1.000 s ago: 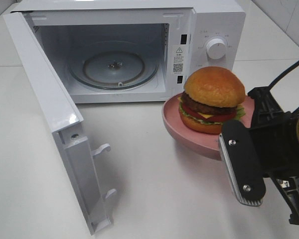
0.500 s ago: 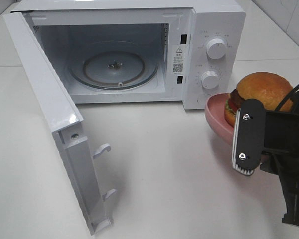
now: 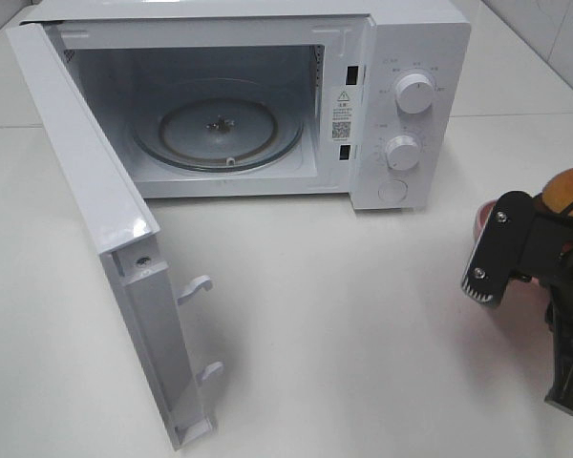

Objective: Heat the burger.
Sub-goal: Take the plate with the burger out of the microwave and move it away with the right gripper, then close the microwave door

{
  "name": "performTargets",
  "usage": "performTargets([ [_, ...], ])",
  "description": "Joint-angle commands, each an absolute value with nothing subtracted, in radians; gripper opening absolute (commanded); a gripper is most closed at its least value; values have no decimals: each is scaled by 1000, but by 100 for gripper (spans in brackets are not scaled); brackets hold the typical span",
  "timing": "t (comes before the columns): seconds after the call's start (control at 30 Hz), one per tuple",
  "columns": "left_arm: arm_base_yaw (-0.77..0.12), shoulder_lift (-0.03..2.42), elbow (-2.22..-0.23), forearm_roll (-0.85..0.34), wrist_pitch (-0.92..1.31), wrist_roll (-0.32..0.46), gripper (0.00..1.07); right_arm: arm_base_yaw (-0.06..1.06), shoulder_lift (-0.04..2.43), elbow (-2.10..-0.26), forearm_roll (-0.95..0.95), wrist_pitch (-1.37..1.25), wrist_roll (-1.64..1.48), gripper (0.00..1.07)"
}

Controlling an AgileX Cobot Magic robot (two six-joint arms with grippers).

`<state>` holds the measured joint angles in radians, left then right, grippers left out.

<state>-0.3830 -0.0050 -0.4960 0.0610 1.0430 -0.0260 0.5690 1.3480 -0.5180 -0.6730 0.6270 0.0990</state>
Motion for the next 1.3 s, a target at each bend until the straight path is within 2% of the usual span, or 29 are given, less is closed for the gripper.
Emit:
performTargets([
  [0.03,-381,-24,-495,54,1035,-30,0,495,1393,-523,-724,538,140,0],
  [0.13,-381,-24,-495,54,1035,-30,0,425,1476,-554,-725,529,189,0],
  [0.33,-381,-24,-495,54,1035,-30,0,369,1589,-641,-742,530,204,0],
  [0.6,-381,-24,-495,54,1035,-30,0,350,1686,-692,-728,512,204,0],
  [0.7,-381,-24,-495,54,1035,-30,0,350,1696,-692,-691,483,204,3],
  [0.8,-381,-24,-495,54,1035,-30,0,350,1696,-692,-679,470,206,9],
  [0.83,-381,-24,-495,54,1035,-30,0,350,1696,-692,-679,470,214,17],
  [0.87,-381,-24,-495,54,1035,-30,0,350,1696,-692,-679,470,214,17],
  [0.9,-381,-24,-495,54,1035,-30,0,350,1695,-692,-675,471,223,26],
  [0.93,-381,-24,-495,54,1035,-30,0,350,1694,-692,-671,471,230,30],
  [0.97,-381,-24,-495,54,1035,-30,0,350,1694,-692,-671,471,230,30],
  [1.03,-381,-24,-495,54,1035,-30,0,350,1688,-698,-608,474,233,47],
  [1.13,-381,-24,-495,54,1035,-30,0,350,1688,-702,-587,478,233,49],
  [1.3,-381,-24,-495,54,1035,-30,0,350,1688,-762,-436,565,245,56],
])
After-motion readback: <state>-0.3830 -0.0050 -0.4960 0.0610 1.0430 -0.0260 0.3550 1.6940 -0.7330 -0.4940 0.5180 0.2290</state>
